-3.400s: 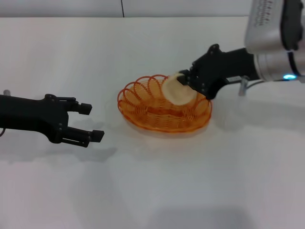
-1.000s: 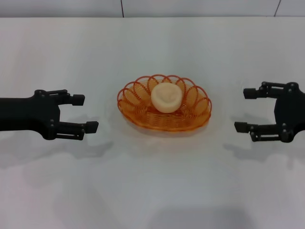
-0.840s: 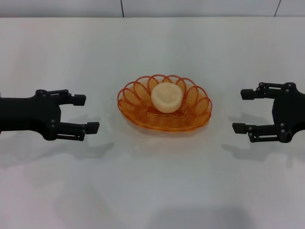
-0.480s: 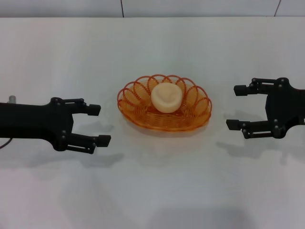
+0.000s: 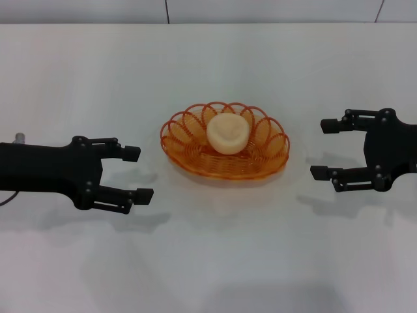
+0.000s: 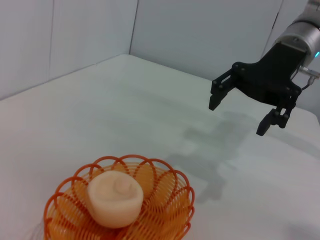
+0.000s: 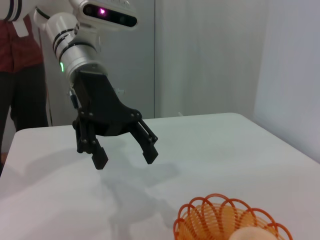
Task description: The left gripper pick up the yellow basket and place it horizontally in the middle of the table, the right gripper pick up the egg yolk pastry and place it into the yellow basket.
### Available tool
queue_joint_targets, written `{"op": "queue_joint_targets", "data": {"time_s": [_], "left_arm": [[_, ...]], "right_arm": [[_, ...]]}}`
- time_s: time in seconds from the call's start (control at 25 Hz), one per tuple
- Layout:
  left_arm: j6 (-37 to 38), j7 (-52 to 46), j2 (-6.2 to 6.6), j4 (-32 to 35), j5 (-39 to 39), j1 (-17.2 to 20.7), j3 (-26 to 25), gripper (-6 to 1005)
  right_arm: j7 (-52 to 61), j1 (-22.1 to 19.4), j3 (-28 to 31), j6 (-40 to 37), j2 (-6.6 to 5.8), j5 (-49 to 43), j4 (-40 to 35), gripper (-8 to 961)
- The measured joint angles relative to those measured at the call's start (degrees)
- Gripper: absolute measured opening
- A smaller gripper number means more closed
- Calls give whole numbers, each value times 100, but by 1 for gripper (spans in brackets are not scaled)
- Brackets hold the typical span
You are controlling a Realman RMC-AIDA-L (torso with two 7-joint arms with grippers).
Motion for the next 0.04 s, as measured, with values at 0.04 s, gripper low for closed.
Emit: {"op": "queue_joint_targets", "data": {"time_s": [0.04], "left_arm": [[4, 5, -1, 1, -5, 0, -5, 890]], "right_arm": [[12, 0, 0, -2, 0, -11, -9, 785]]}}
